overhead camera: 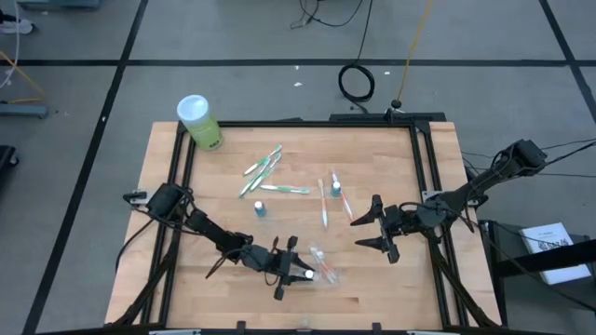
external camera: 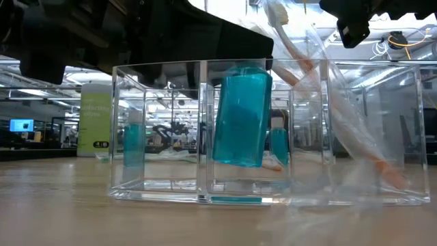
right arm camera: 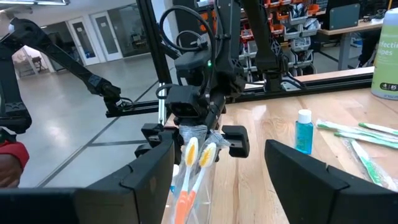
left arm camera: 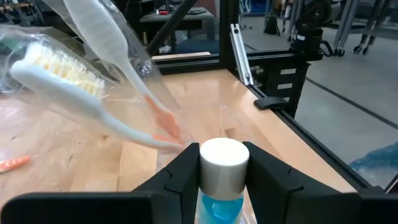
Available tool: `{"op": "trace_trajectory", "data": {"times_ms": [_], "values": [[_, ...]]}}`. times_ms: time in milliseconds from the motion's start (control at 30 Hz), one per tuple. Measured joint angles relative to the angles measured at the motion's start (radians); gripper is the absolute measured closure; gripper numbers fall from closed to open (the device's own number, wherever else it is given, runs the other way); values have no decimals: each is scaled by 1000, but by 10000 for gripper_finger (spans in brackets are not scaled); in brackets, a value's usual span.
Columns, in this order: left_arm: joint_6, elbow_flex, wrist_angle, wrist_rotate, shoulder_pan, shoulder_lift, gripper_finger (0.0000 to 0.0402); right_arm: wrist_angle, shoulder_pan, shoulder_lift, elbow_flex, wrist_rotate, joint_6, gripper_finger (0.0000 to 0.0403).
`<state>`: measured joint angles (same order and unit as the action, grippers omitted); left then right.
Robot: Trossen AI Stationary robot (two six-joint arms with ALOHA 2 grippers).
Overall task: Pick & Place toothbrushing station
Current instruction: Put the mouthwash into the transparent organizer, then adjust the transparent organizer
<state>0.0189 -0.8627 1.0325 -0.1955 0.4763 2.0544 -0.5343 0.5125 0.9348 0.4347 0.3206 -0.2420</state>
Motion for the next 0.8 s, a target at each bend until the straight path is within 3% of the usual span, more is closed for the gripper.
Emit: {"op": "trace_trajectory", "data": {"times_ms": [200, 500, 800], "values": [[12, 0, -6, 6, -2, 0, 293, 0, 0, 0, 0, 0, 0, 161], [58, 0, -11, 4, -10, 1, 224, 8, 0, 0, 0, 0, 0, 161], [54, 2, 23, 7, -10, 4, 207, 8, 0, 0, 0, 0, 0, 161]]}}
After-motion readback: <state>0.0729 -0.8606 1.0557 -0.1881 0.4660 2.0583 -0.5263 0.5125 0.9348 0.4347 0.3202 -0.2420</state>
